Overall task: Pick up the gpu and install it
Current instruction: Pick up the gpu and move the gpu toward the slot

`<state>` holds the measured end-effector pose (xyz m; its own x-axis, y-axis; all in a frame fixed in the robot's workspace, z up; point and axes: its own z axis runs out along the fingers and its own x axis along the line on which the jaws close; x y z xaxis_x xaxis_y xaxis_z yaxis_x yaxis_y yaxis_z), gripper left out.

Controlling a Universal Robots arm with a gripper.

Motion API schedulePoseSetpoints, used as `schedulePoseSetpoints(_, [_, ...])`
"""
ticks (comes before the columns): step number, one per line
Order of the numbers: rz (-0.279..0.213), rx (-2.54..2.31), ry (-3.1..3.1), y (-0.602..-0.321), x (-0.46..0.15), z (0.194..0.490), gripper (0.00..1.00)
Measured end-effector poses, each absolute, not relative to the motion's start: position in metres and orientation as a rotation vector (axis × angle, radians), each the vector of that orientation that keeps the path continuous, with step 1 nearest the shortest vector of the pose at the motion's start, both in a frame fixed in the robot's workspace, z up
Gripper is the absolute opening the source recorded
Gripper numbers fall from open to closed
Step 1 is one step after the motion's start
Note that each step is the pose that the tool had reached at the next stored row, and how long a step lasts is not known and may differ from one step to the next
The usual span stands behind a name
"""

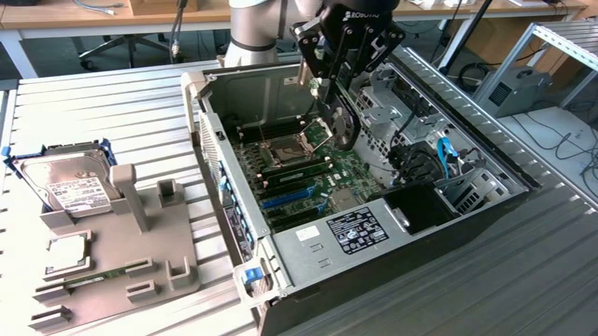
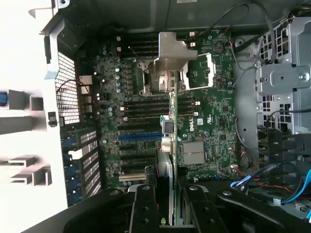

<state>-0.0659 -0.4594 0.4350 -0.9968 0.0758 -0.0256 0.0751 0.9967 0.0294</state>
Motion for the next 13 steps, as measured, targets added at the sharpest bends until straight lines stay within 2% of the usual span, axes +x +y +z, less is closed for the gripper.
schedulePoseSetpoints(13, [0.044, 0.118, 3.112, -0.459, -0.055, 0.435, 0.26])
